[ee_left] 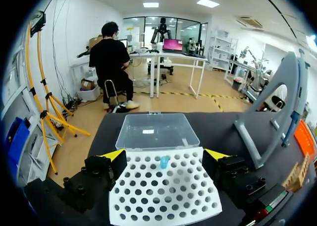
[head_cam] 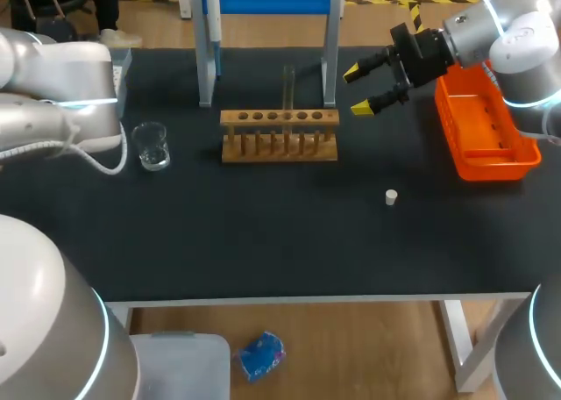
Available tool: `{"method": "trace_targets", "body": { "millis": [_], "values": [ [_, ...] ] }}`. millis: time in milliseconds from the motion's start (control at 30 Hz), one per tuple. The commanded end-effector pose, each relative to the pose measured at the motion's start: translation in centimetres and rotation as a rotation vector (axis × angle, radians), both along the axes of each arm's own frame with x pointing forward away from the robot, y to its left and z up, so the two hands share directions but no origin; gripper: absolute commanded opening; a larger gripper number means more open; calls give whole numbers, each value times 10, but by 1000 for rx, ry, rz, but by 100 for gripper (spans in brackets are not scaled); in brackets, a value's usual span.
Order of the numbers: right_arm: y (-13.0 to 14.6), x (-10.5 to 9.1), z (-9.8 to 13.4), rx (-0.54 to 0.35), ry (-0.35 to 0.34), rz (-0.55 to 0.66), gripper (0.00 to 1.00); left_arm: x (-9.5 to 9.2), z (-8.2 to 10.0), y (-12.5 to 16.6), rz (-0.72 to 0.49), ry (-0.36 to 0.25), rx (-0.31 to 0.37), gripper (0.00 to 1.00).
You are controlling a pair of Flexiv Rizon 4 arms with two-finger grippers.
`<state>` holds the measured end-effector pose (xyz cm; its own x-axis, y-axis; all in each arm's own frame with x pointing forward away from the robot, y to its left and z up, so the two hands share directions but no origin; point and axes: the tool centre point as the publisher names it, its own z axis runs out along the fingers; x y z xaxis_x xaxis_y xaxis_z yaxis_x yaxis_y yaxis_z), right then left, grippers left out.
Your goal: Invert the test tube, pick up the pipette, mount the tip to pipette, aspirate from beaker and dispense into the tube, eject the tip, return the pipette, and cap with the stopper.
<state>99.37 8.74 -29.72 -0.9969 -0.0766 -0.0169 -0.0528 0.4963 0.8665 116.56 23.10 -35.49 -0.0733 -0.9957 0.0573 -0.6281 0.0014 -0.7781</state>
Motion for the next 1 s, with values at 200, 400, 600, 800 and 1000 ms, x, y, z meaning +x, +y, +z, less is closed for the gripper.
{"method": "trace_targets", "body": {
  "millis": [200,400,600,800,1000],
  "values": [
    [-1,1,0,0,0,2,100,10,-2,-1,0,2,26,72],
    [-1,1,0,0,0,2,100,8,-4,-1,5,10,35,47],
    [-1,1,0,0,0,2,100,3,-6,0,10,16,36,47],
    [-1,1,0,0,0,2,100,1,-7,-1,15,23,32,46],
    [-1,1,0,0,0,2,100,1,-8,-1,14,24,33,46]
  ]
}}
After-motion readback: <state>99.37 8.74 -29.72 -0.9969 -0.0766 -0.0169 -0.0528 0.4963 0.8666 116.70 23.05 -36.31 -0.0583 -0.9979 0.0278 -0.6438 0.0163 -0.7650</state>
